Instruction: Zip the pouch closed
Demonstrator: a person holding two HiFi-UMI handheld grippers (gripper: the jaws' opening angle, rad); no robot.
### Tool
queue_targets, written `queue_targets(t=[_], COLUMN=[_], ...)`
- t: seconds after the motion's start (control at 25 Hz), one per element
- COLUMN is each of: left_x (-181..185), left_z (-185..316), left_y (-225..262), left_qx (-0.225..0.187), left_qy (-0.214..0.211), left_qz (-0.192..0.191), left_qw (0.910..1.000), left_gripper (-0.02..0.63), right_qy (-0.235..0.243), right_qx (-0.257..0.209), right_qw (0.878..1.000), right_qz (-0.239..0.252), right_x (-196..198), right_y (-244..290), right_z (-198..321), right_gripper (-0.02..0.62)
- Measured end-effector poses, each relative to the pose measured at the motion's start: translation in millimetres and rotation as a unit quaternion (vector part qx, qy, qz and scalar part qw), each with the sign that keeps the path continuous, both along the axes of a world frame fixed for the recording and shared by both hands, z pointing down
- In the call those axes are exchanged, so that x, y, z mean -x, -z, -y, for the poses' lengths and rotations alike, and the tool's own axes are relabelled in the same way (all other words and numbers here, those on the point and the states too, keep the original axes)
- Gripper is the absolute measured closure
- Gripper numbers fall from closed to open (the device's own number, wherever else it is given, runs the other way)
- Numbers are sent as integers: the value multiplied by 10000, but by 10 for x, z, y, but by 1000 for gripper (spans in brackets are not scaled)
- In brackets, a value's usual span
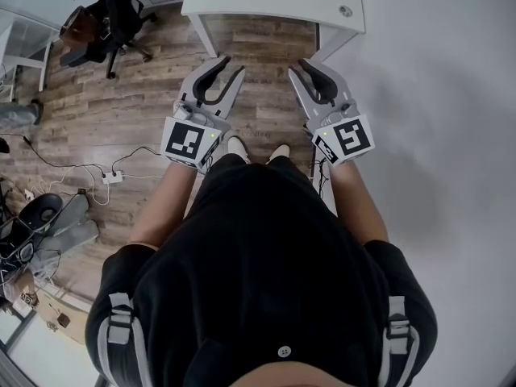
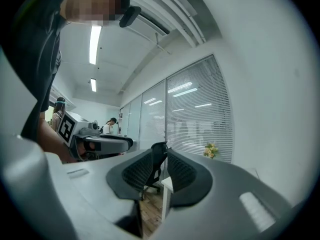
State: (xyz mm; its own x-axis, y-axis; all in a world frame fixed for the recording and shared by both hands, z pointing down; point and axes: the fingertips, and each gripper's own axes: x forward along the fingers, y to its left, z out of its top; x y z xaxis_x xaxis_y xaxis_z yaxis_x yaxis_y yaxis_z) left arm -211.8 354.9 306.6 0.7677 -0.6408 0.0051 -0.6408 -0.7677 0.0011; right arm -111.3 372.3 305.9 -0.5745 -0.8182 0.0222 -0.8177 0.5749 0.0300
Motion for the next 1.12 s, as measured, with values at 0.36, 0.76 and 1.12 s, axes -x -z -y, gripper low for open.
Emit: queue_targets(t=[0.36,0.76,1.12], left_x=[372,658,626], left_z=[125,253,410], left_y=[-75,-191,-215], left_qx=[41,83,85], left_qy=[134,148,153], left_qz=[29,-11,26], left_qw=[9999,9999,9998], left_gripper=[381,351,351], right_qy=[-61,-220,-277], right_qx=[108,176,224], right_qw=[9999,9995,9993], right_qz=[-19,-113,-90], right_x=[291,487,412], right_y=[-10,-87,-159], right_z=[90,190,323], right_gripper=[382,356,356])
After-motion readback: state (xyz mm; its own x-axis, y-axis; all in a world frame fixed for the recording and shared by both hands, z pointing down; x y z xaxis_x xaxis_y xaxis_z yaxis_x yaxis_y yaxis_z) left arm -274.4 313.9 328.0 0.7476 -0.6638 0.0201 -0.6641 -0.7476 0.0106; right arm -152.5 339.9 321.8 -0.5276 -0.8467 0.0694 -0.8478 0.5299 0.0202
